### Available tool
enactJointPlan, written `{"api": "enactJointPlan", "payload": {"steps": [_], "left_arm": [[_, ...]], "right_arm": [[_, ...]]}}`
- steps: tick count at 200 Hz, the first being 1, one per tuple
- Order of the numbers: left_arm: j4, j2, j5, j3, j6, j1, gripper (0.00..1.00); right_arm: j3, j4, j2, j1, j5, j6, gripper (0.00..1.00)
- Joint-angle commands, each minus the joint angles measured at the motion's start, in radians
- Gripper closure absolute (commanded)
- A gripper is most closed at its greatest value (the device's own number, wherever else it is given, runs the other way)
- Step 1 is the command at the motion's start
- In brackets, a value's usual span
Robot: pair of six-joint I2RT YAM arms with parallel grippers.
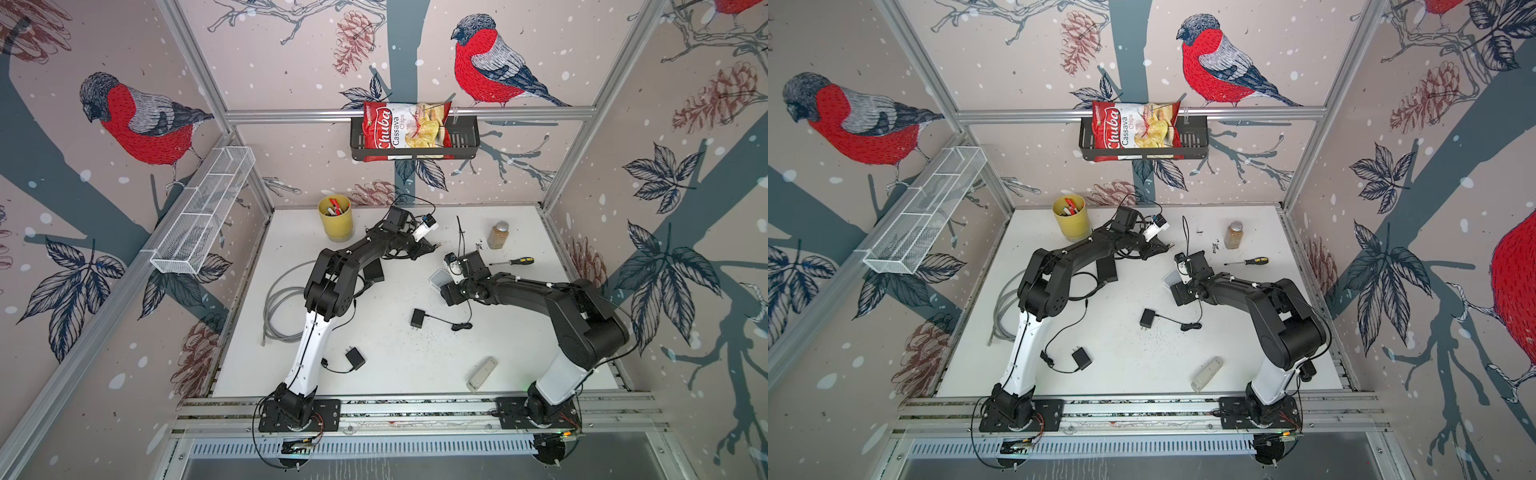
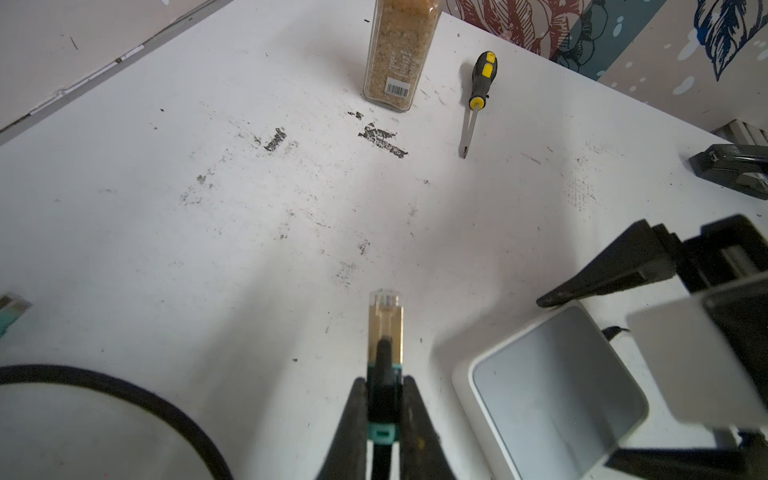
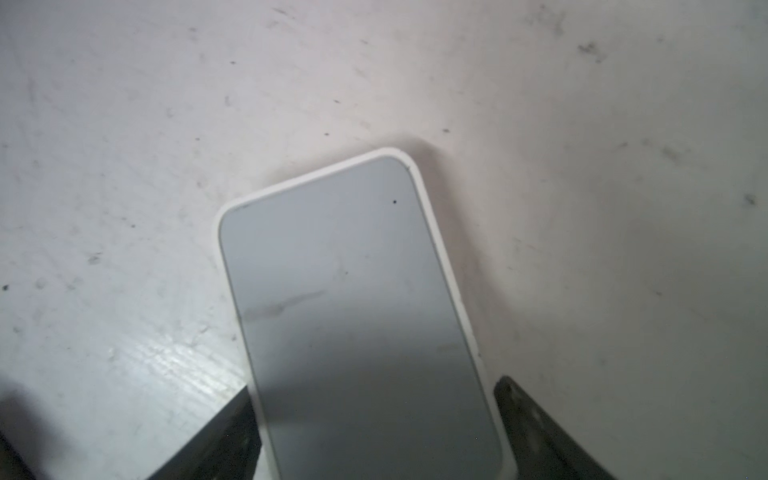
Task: Insert the plug into the switch port
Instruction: 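Grasp the white router with the right gripper while the left holds the plug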
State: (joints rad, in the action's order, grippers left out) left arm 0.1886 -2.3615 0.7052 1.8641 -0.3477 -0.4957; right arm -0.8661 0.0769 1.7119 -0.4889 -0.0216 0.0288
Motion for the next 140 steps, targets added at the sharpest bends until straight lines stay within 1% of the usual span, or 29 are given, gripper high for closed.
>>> {"api": "enactJointPlan", "payload": {"steps": [1, 12, 46, 57, 71, 86, 96, 119, 140], "left_arm": [[0.061, 0.017, -0.005, -0.004, -0.054, -0.004, 0.98], [0.084, 0.024, -0.026, -0.013, -0.079, -0.009, 0.98], [0.187, 0.027, -0.119, -0.001, -0.16, -0.029, 0.98], [0.21, 0.023, -0.178, 0.0, -0.183, -0.05, 0.98], [0.212, 0.013, -0.272, -0.005, -0.208, -0.084, 0.99], [0.217, -0.01, -0.354, 0.011, -0.211, -0.112, 0.99], [0.219, -0.022, -0.369, 0.02, -0.209, -0.12, 0.99], [0.191, -0.02, -0.367, 0.007, -0.205, -0.128, 0.99], [0.179, -0.018, -0.366, 0.004, -0.222, -0.142, 0.98]], "right_arm": [[-0.008, 0.02, -0.001, 0.032, 0.025, -0.082, 0.22], [-0.013, 0.038, -0.001, 0.052, 0.025, -0.115, 0.24], [-0.04, 0.087, 0.014, 0.103, 0.03, -0.204, 0.22], [-0.049, 0.099, 0.025, 0.113, 0.033, -0.217, 0.2], [-0.05, 0.094, 0.031, 0.119, 0.034, -0.223, 0.15], [-0.052, 0.09, 0.026, 0.131, 0.005, -0.221, 0.11], [-0.057, 0.094, 0.016, 0.141, -0.016, -0.22, 0.09], [-0.063, 0.099, -0.024, 0.185, -0.097, -0.228, 0.07], [-0.053, 0.061, -0.051, 0.256, -0.198, -0.271, 0.08]]}}
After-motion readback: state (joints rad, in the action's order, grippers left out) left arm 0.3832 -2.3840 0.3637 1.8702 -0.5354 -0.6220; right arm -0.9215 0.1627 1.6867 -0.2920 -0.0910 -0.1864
